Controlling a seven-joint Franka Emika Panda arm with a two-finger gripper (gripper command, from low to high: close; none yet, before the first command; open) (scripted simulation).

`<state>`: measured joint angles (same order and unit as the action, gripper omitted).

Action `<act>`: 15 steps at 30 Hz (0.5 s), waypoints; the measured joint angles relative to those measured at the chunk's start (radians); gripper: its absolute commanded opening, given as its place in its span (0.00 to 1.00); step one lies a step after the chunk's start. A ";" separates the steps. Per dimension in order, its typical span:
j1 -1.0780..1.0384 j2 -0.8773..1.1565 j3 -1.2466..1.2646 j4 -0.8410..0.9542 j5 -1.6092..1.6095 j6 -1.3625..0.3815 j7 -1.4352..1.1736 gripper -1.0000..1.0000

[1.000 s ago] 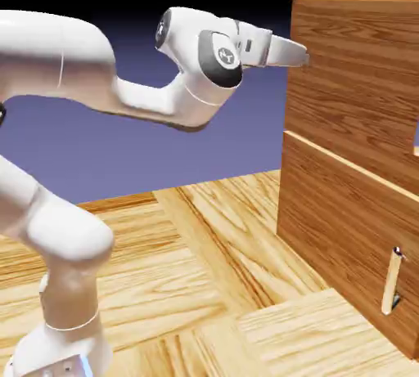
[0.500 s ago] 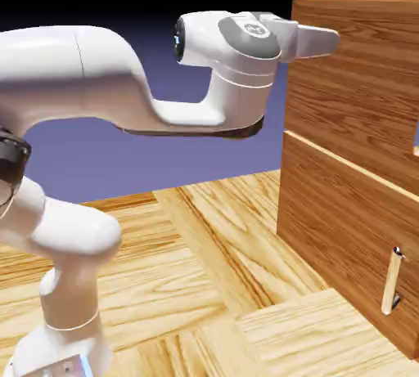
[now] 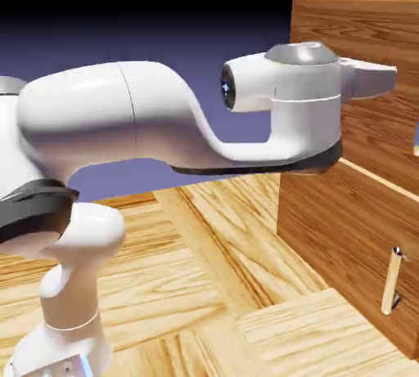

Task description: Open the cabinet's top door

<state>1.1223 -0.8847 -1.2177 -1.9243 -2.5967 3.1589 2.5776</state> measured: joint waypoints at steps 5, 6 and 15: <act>0.093 -0.026 -0.102 0.074 -0.217 0.010 0.154 0.50; 0.112 -0.032 -0.122 0.089 -0.261 0.012 0.185 0.50; 0.320 -0.006 -0.258 0.263 -0.301 0.021 0.220 0.00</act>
<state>1.4422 -0.8909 -1.4760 -1.6613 -2.8973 3.1801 2.7975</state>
